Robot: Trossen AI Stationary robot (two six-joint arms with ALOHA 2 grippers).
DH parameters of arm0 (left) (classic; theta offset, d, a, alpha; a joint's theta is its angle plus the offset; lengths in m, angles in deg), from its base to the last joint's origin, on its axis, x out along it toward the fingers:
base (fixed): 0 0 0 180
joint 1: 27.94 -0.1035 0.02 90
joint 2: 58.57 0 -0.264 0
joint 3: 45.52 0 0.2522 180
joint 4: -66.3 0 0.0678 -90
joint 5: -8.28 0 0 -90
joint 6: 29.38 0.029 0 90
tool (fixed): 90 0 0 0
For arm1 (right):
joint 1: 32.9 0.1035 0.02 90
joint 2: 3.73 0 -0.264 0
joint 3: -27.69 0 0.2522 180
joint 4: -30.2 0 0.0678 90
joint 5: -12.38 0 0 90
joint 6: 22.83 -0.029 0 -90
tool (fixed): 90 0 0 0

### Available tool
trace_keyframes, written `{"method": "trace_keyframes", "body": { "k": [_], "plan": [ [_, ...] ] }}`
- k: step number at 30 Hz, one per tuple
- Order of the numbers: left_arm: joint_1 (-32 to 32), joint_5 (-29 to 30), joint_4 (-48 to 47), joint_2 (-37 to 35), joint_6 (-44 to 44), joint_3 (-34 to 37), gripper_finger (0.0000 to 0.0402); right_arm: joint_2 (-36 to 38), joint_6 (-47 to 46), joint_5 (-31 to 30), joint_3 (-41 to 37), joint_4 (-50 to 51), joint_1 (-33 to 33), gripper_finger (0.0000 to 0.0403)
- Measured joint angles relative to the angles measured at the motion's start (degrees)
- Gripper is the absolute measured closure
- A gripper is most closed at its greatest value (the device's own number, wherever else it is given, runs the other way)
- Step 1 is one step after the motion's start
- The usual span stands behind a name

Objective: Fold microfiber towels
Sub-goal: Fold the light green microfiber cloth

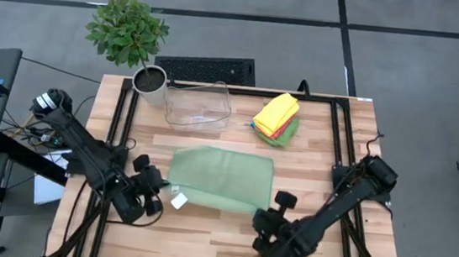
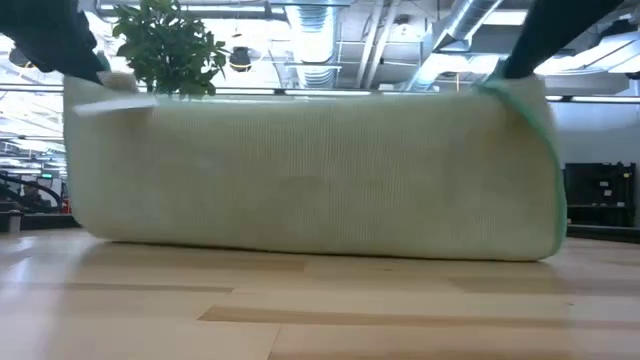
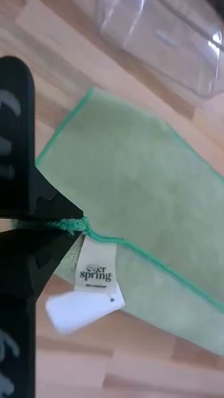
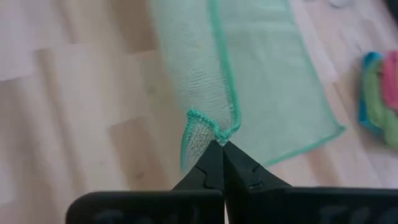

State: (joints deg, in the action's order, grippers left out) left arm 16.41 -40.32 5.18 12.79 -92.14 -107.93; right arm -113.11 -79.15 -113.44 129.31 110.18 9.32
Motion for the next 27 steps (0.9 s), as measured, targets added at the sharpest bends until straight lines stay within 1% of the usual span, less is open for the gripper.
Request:
{"method": "trace_keyframes", "body": {
  "k": [5,8,14,18,21,25,27],
  "plan": [
    [-2.26,1.07,-0.99,1.25,0.59,0.16,0.0401,-0.68,-0.11,0.36,-0.55,2.18,-3.71,0.0373],
    [-3.67,0.97,-1.2,1.96,0.95,0.18,0.0401,-0.67,0.99,1.43,-2.91,0.54,-5.8,0.0368],
    [-5.25,0.62,-1.42,1.88,1.62,0.2,0.0401,-0.67,-1.26,2.92,-8.28,2.97,-8.74,0.0349],
    [-5.52,0.34,-1.42,1.87,1.62,0.2,0.0401,-0.21,-6.33,3.74,-11.11,6.33,-8.55,0.0322],
    [-5.56,0.18,-1.4,1.87,1.62,0.2,0.0401,0.25,-10.09,2.8,-11.37,6.44,-7.54,0.0305],
    [-5.58,0.23,-1.3,1.87,1.64,0.2,0.0401,1.6,-10.63,1.24,-11.28,1.81,-5.61,0.0295],
    [-5.56,0.68,-1.24,1.87,1.64,0.2,0.0401,2.18,-8.64,2.3,-11.32,-0.04,-5.74,0.0294]
  ]
}}
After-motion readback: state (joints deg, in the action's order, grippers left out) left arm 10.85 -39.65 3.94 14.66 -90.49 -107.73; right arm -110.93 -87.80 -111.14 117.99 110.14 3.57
